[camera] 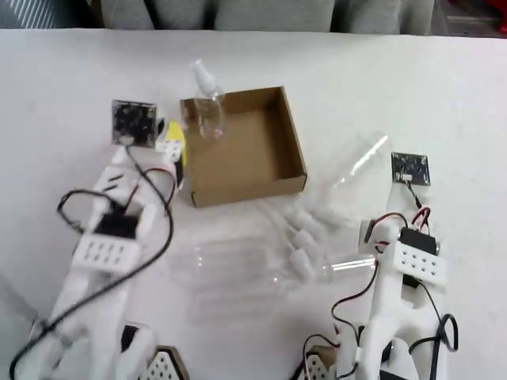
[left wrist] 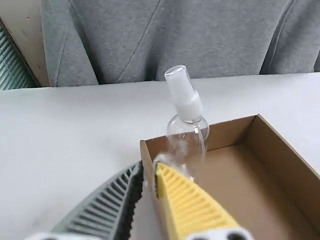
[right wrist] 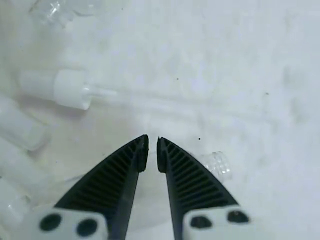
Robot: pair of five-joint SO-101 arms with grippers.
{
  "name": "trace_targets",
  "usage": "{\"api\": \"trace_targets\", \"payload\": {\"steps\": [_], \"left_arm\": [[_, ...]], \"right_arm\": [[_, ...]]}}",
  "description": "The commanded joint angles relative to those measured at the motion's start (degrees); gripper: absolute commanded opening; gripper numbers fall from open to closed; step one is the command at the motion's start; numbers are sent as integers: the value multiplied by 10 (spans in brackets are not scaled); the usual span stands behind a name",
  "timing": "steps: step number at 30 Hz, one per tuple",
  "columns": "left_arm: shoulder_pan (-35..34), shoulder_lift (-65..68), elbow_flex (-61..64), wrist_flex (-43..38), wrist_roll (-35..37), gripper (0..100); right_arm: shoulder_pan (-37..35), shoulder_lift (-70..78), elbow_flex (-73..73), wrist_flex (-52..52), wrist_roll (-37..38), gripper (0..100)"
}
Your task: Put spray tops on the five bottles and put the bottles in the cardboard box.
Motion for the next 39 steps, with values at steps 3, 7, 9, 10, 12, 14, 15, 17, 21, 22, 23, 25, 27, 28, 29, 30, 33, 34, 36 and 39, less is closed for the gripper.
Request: {"api": "trace_targets", "payload": {"steps": [3,7,9,10,12,14,15,17,21,22,23,25,27,28,29,30,33,34,36,39], "left_arm": [[-2,-269,-51,365,-6,39],[-1,-327,-135,542,-2,23],[-1,-323,-181,623,-2,21],[-1,-315,-204,666,-2,21],[0,-283,-251,741,-2,21],[16,-231,-291,798,-3,21],[30,-198,-306,821,-3,21],[63,-131,-321,850,-1,21],[124,-13,-323,858,56,21],[138,7,-325,855,64,21],[154,20,-328,851,66,21],[192,23,-336,852,67,23],[235,16,-338,855,61,24],[252,11,-338,862,42,24],[266,6,-335,864,1,24],[278,1,-335,867,-52,24],[292,-1,-334,884,-166,24],[292,0,-333,891,-190,24],[292,0,-316,893,-236,37],[291,-1,-268,886,-292,146]], "right_arm": [[-3,-9,-2,-8,1,18],[-3,-9,0,-8,1,18],[-3,-9,4,-8,1,18],[-4,-9,4,-8,1,18],[-4,-9,4,-8,1,18],[-4,-9,4,-8,1,18],[-4,-9,4,-8,1,18],[-4,-9,5,-8,1,17],[-3,-9,5,-8,1,17],[-3,-9,5,-8,1,17],[-3,-9,5,-10,1,17],[-3,-9,12,-21,2,17],[-4,-9,18,-32,4,17],[-4,-9,18,-32,4,17],[-4,-9,18,-32,4,17],[-4,-9,18,-33,4,17],[-4,-9,18,-33,4,17],[-4,-9,18,-33,4,17],[-4,-9,18,-33,4,18],[-4,-9,18,-33,5,18]]}}
